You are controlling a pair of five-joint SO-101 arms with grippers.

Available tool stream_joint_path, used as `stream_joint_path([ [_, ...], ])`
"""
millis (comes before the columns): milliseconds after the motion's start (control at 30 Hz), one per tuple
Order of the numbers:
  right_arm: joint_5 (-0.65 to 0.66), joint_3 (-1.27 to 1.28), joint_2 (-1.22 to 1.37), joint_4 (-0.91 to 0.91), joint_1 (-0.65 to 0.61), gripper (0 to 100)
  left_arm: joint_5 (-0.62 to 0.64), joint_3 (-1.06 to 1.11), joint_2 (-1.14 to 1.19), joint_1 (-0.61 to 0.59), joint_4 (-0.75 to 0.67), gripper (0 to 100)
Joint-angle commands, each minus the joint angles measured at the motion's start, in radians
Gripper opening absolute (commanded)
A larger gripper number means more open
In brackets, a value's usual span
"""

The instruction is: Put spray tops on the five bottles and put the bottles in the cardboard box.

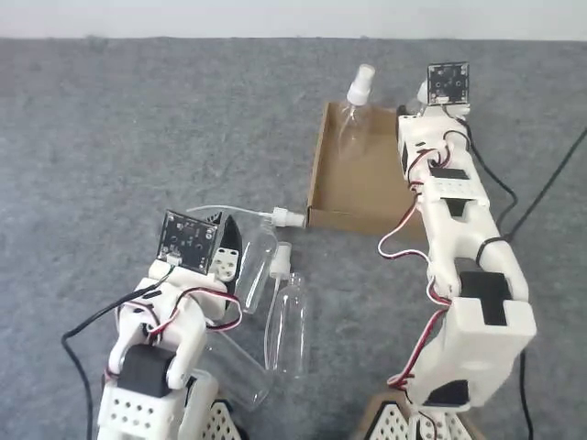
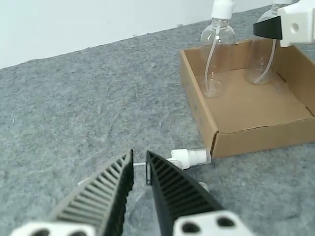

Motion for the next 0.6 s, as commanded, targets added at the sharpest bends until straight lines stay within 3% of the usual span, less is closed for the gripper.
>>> stream_joint_path([
  [0, -0.005, -0.014, -0.01, -0.022, -0.018, 1.1, -0.009, -0.008, -0.015, -0.005, -0.023, 3],
  [567, -0.002, -0.015, -0.018, -0.022, -0.028, 1.1, -0.009, -0.008, -0.015, -0.005, -0.023, 3],
])
